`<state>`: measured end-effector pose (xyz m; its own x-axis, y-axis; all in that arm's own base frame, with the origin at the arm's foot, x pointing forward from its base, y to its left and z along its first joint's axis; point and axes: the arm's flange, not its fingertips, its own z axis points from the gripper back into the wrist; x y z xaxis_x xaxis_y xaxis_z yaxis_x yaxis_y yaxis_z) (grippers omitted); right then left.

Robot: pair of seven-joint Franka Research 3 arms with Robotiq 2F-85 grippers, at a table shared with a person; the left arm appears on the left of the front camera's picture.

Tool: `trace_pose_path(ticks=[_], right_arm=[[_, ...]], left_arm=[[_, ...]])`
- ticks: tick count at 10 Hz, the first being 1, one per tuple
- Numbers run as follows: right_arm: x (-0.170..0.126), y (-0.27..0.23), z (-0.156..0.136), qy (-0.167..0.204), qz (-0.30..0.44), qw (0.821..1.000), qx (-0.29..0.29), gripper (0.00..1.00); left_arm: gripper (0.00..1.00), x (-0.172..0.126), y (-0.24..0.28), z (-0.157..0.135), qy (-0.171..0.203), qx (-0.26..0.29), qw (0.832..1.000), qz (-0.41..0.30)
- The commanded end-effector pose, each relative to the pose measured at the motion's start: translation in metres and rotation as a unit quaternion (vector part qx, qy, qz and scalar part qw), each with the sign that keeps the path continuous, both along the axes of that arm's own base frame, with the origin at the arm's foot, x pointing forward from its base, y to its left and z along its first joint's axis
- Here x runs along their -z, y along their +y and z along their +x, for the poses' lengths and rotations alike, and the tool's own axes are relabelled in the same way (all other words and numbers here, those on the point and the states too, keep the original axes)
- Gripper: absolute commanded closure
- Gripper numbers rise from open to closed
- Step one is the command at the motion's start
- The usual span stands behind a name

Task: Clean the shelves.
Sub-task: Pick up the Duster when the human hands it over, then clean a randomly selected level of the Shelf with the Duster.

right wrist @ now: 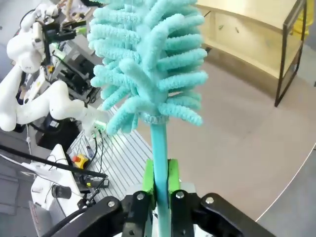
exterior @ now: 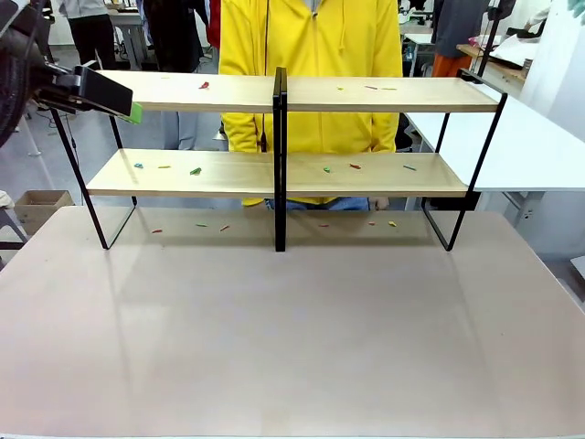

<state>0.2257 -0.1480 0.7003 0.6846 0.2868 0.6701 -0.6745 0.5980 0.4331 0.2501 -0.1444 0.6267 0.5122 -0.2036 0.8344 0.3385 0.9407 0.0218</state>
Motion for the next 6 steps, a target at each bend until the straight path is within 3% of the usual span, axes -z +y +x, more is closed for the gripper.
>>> trace_pose_path(ticks=[1,6], right_arm=[[-0.0065,-0.0006,-0.0001,0.001,-0.004,1.000,-0.004,1.00],[-0.0065,-0.0006,-0.0001,0.001,-0.004,1.000,-0.004,1.00]], left_arm=[[0.00,0.0002,0.0008,0.0006,0.000,-0.003,1.000,0.001],[0.00,0.0002,0.0008,0.0006,0.000,-0.003,1.000,0.001]])
